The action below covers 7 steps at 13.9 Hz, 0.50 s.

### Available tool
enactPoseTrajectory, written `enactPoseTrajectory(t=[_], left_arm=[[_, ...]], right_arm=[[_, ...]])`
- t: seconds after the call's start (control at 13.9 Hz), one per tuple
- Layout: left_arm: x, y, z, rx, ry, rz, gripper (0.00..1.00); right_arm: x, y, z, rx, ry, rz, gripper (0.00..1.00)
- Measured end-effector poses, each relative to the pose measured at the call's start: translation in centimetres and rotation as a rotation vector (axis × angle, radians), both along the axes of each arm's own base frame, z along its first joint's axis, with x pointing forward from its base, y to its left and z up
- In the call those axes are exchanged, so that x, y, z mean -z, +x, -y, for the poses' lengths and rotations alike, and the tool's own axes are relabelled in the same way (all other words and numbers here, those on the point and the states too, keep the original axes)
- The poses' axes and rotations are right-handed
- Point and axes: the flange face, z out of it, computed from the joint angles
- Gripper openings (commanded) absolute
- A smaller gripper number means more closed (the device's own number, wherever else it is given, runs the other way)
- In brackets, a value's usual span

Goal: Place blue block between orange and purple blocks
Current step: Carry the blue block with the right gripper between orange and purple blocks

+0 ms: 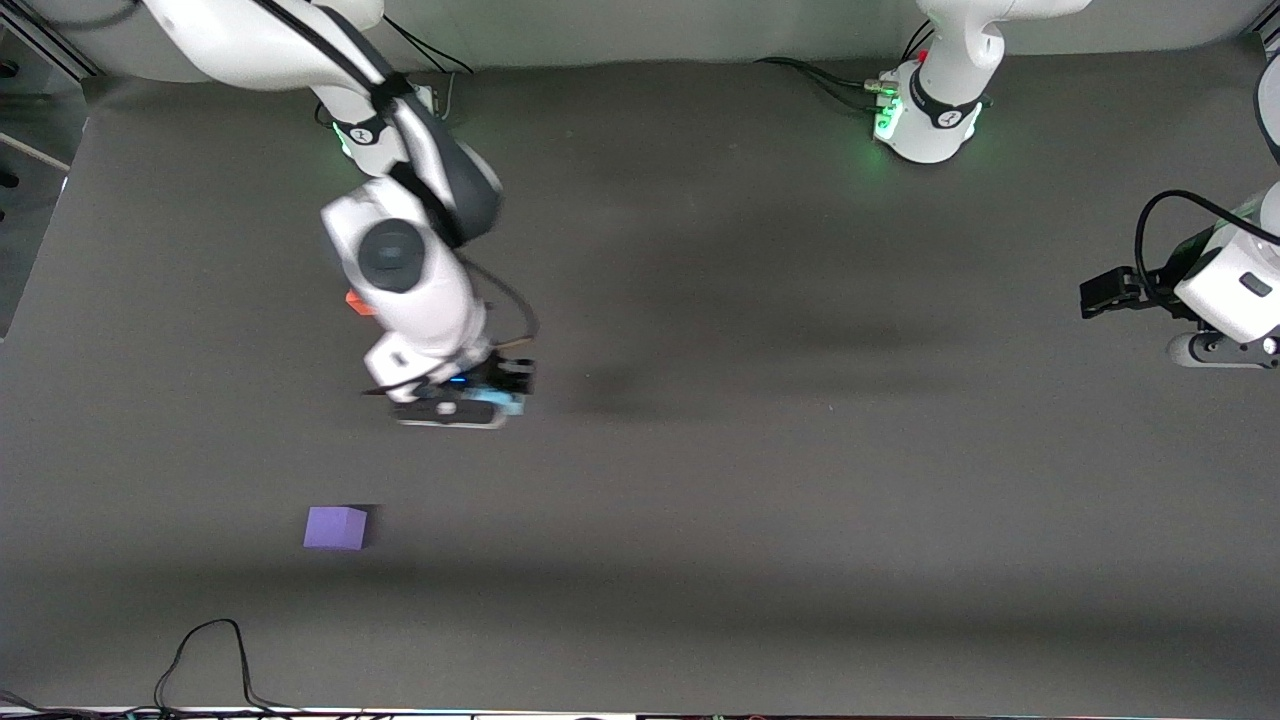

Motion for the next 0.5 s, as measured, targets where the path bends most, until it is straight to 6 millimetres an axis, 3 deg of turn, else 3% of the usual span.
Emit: enactPoseTrajectory(t=[0.14,0.29,0.36,0.5], left_arm=[[0.0,0.0,0.0,0.001,0.000,0.000,1.00],[0.0,0.0,0.1,0.001,0.000,0.000,1.00],[0.0,0.0,0.1,0.002,0.000,0.000,1.00],[0.0,0.0,0.1,0.002,0.000,-0.001,1.00]], right_arm=[[0.4,-0.4,9.0,0.016,0.032,-0.045,0.40],[2.8,-1.7,16.4,0.035,0.034,-0.050,0.40],[4.9,-2.5,18.8,0.035,0.032,-0.040,0.40],[10.2,-4.4,20.2,0.030,0.024,-0.020,0.41]])
